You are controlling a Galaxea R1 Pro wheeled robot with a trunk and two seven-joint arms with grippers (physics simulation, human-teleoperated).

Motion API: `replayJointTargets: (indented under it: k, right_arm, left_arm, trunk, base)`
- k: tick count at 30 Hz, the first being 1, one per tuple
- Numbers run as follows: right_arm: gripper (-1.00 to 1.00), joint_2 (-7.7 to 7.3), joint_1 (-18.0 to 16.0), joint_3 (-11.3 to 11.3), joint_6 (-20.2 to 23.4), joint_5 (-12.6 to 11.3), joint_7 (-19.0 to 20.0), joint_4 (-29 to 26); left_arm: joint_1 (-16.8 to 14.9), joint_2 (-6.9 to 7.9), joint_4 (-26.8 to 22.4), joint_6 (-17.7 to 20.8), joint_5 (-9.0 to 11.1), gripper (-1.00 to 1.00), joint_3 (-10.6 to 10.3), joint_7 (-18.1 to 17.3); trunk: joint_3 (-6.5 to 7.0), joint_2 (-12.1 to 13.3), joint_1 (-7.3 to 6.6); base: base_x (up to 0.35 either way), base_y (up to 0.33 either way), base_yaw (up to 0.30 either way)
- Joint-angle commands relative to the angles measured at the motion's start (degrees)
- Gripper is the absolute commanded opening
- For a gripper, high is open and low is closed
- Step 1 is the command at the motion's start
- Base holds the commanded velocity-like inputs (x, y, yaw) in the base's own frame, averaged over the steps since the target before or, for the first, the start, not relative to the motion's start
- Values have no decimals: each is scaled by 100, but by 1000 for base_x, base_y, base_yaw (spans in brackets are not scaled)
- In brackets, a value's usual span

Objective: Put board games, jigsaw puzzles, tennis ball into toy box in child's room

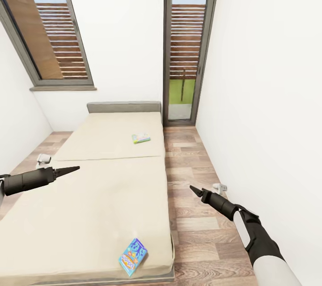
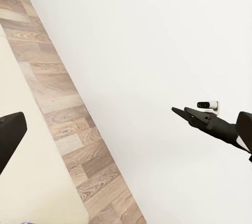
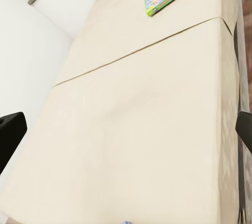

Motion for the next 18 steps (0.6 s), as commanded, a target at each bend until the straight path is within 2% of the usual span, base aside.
replayJointTargets:
  k: [1, 12, 18]
  right_arm:
    - [100, 2, -5, -9, 50, -47, 16, 0]
    - [100, 2, -6, -8, -36, -47, 16, 0]
    - [100, 2, -2, -7, -37, -39, 16, 0]
  left_arm:
    - [-4, 2, 0, 60, 6, 100, 1, -17]
    - [-4, 4, -4, 69, 6, 100, 3, -17]
    - [-4, 4, -4, 70, 6, 100, 1, -25]
  trunk:
    - [-4, -11, 4]
    - [87, -11, 4]
    - [138, -11, 4]
  base:
    - [0, 163, -92]
    - [-6, 263, -122]
    - [-144, 278, -129]
